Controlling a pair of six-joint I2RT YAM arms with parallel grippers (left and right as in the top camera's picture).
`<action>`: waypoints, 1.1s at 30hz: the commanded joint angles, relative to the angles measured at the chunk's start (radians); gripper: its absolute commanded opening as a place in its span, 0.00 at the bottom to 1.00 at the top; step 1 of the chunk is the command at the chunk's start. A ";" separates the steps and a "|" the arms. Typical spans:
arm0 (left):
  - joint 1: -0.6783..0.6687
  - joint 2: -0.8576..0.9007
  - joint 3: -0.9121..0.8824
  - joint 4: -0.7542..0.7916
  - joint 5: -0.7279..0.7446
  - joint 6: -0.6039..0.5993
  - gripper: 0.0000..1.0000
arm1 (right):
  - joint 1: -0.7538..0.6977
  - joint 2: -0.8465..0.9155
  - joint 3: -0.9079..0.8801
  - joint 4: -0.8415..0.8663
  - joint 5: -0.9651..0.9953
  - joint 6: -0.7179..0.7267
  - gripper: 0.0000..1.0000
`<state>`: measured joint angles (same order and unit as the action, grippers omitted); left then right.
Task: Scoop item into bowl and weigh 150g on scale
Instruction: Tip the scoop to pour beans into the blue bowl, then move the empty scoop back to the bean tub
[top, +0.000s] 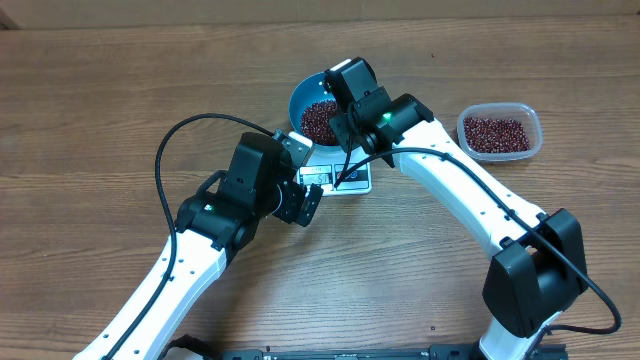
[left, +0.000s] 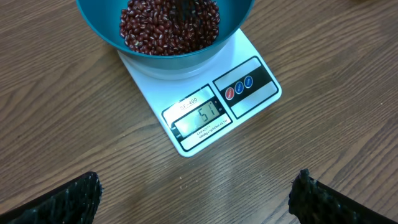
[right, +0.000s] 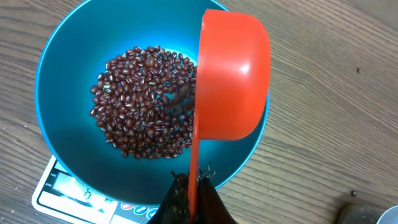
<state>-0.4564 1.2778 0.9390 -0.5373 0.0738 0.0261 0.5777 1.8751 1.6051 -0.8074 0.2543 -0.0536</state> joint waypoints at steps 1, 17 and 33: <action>0.005 0.005 -0.003 0.003 -0.006 0.004 0.99 | -0.005 -0.008 0.026 0.005 -0.045 -0.007 0.04; 0.005 0.005 -0.003 0.003 -0.006 0.004 0.99 | -0.271 -0.179 0.033 -0.054 -0.339 0.004 0.04; 0.005 0.005 -0.003 0.003 -0.006 0.004 1.00 | -0.731 -0.233 -0.040 -0.309 -0.270 -0.008 0.04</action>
<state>-0.4564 1.2778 0.9390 -0.5373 0.0738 0.0261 -0.1360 1.6447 1.6077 -1.1172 -0.0570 -0.0559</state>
